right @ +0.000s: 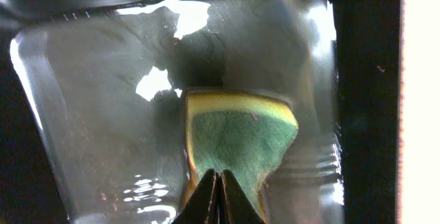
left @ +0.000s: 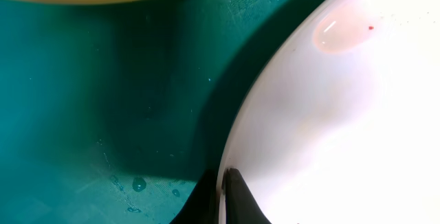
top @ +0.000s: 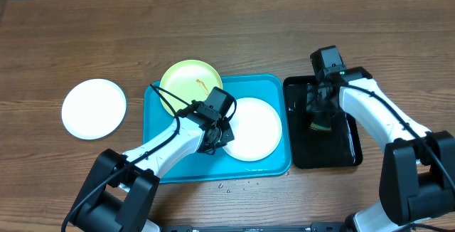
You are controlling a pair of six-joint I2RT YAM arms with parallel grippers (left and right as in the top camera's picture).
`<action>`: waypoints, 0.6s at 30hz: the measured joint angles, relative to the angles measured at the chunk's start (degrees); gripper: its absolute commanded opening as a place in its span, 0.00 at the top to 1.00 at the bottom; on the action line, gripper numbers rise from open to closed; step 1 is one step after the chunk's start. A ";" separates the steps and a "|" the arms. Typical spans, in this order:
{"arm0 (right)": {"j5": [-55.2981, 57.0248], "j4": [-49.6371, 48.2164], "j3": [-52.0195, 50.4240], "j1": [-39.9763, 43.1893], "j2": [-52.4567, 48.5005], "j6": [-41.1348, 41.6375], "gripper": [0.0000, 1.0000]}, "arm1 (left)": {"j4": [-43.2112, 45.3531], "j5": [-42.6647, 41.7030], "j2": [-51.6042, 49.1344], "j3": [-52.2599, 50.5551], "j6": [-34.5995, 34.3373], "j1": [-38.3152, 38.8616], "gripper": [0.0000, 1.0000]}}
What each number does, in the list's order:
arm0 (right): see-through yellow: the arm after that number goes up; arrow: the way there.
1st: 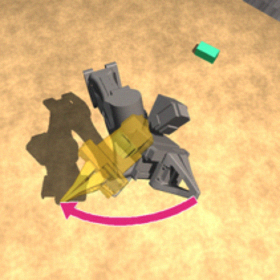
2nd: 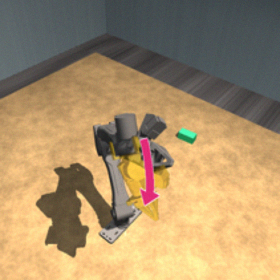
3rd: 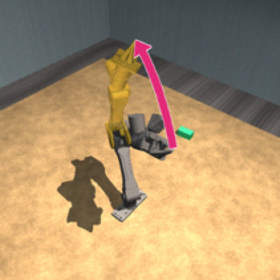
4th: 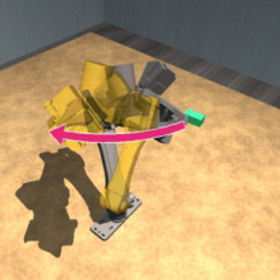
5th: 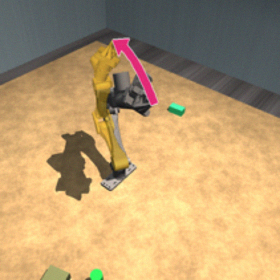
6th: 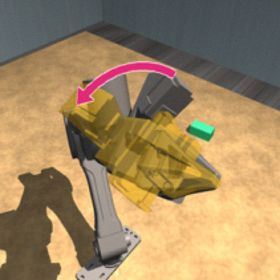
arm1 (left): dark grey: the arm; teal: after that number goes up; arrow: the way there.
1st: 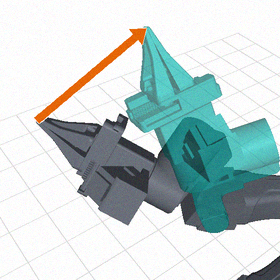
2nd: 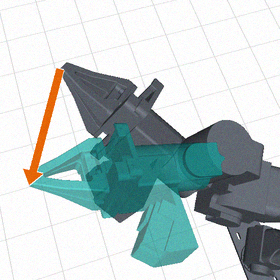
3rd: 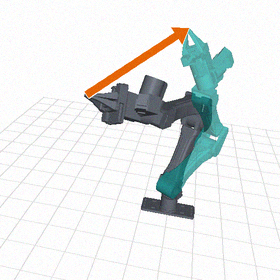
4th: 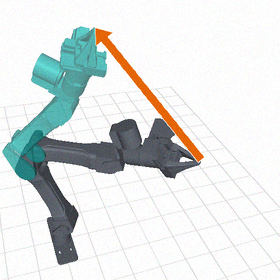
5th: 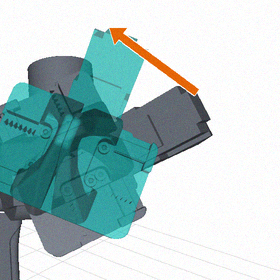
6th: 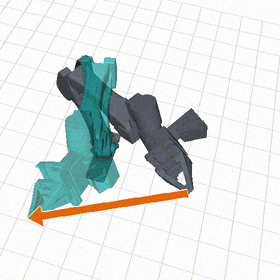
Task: Clean dirty plates on tray and stack at the side
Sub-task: 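Rinse the sponge in the black tray water with the right gripper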
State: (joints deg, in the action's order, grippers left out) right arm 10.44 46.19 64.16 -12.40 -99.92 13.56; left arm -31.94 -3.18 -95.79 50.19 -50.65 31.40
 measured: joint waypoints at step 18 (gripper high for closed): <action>-6.32 -12.87 -9.57 0.00 0.00 1.03 0.69 | 0.02 0.00 0.00 0.00 0.00 0.00 0.96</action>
State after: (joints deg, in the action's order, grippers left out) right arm 4.12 33.32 54.59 -12.40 -99.92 14.59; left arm -31.92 -3.18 -95.79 50.19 -50.65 31.40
